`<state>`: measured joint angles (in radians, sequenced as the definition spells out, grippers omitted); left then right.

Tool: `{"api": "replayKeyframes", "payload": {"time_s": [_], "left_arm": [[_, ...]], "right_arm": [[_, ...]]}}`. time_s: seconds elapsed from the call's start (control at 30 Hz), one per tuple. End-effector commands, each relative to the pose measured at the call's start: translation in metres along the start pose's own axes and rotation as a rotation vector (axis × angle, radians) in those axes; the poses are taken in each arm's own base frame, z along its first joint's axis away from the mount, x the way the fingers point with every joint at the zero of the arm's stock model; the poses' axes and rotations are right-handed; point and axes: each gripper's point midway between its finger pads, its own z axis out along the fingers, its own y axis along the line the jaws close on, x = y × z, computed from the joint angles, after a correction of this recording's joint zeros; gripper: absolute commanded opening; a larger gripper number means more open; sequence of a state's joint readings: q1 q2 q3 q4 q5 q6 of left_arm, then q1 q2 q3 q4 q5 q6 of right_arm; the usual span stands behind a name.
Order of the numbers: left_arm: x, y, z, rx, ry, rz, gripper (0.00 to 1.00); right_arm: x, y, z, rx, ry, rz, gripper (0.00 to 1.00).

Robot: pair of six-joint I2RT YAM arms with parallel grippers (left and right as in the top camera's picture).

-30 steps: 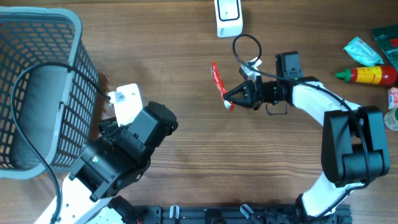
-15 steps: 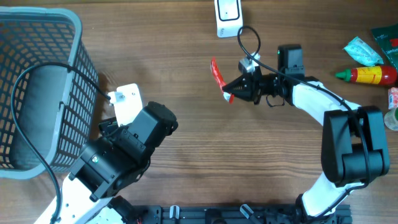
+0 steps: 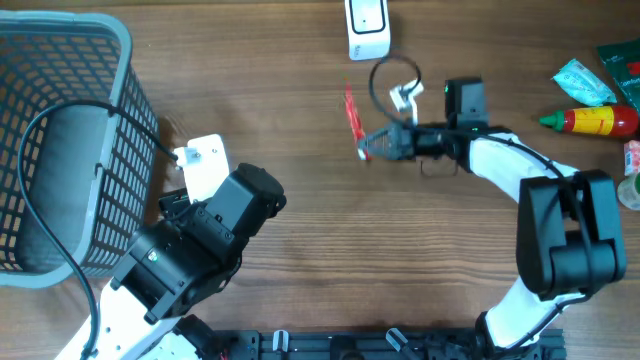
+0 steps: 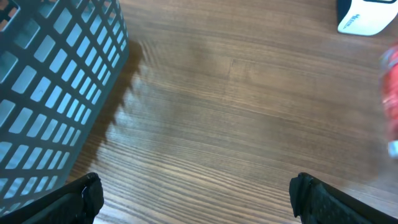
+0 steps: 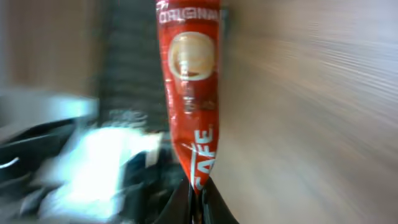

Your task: Scan the item barcode

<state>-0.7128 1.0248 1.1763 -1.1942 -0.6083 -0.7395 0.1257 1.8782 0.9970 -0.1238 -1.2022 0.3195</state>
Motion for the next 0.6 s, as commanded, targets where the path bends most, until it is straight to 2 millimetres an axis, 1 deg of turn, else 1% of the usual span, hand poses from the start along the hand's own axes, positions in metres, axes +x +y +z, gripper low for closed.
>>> {"api": "replayKeyframes", "payload": {"time_s": [0.0,0.03,0.1,0.13,0.17,0.23,0.3,0.33,0.37,0.43,0.5,0.57], "left_arm": [[-0.001,0.0,0.0,-0.006,-0.006,-0.01,1.0],[-0.001,0.0,0.0,-0.006,-0.006,-0.01,1.0],[-0.001,0.0,0.0,-0.006,-0.007,-0.01,1.0],[-0.001,0.0,0.0,-0.006,-0.006,-0.01,1.0],[-0.001,0.0,0.0,-0.006,-0.006,-0.01,1.0],[-0.001,0.0,0.0,-0.006,-0.006,-0.01,1.0],[-0.001,0.0,0.0,-0.006,-0.006,-0.01,1.0],[-0.001,0.0,0.0,-0.006,-0.006,-0.01,1.0],[-0.001,0.0,0.0,-0.006,-0.006,-0.01,1.0],[-0.001,0.0,0.0,-0.006,-0.007,-0.01,1.0],[-0.001,0.0,0.0,-0.006,-0.007,-0.01,1.0],[-0.001,0.0,0.0,-0.006,-0.007,-0.01,1.0]], "right_arm": [[0.012,-0.101,-0.024,0.567,-0.022,-0.038,0.04],[0.013,-0.104,-0.027,0.591,-0.014,-0.043,0.05],[0.009,-0.102,-0.027,0.596,-0.022,-0.052,0.05],[0.004,-0.101,-0.028,0.6,-0.03,-0.058,0.11],[-0.001,-0.1,-0.029,0.613,-0.037,-0.067,0.24],[-0.011,-0.102,-0.037,0.674,-0.053,-0.077,0.57],[-0.019,-0.103,-0.048,0.75,-0.065,-0.079,0.81],[-0.022,-0.103,-0.052,0.779,-0.07,-0.081,0.91],[-0.027,-0.102,-0.058,0.826,-0.077,-0.087,0.99],[-0.034,-0.099,-0.061,0.883,-0.083,-0.108,1.0],[-0.036,-0.098,-0.057,0.923,-0.082,-0.135,0.99],[-0.034,-0.098,-0.05,0.983,-0.064,-0.17,0.97]]}}
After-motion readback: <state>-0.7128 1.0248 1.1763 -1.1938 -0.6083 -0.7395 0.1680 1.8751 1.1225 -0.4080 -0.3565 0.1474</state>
